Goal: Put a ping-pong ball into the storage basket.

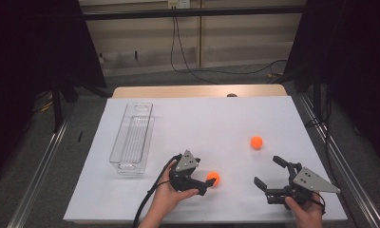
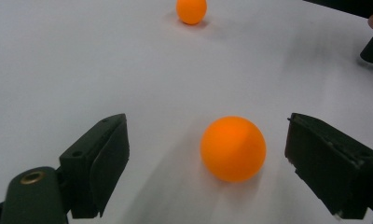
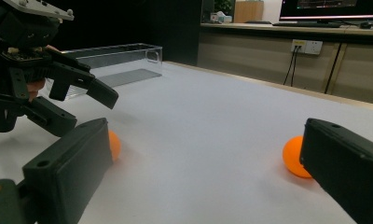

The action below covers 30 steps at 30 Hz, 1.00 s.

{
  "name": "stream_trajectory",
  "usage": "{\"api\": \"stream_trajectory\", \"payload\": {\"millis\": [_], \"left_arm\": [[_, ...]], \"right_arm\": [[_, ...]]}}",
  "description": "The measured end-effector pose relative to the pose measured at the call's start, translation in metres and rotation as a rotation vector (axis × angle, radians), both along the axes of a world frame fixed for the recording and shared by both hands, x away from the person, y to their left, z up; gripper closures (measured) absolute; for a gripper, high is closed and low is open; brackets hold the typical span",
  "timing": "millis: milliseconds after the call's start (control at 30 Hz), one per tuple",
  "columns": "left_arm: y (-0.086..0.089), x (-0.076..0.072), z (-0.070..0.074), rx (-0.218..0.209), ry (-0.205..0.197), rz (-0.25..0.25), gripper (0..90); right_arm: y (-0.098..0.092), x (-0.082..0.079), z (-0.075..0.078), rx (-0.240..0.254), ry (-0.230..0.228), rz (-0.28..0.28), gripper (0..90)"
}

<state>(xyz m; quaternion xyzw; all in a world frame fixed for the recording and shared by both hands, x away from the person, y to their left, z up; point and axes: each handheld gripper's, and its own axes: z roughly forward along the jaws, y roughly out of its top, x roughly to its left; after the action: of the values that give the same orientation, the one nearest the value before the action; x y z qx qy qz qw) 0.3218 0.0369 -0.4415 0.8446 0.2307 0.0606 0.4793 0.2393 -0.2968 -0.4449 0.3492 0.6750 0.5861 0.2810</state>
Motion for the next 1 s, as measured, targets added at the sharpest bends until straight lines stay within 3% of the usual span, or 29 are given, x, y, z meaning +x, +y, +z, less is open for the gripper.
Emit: {"api": "stream_trajectory", "payload": {"millis": [1000], "left_arm": [[-0.013,0.0,-0.006,0.057,0.045,-0.068,23.4]], "right_arm": [[0.0,0.0,0.0,0.001,0.001,0.003,1.7]]}}
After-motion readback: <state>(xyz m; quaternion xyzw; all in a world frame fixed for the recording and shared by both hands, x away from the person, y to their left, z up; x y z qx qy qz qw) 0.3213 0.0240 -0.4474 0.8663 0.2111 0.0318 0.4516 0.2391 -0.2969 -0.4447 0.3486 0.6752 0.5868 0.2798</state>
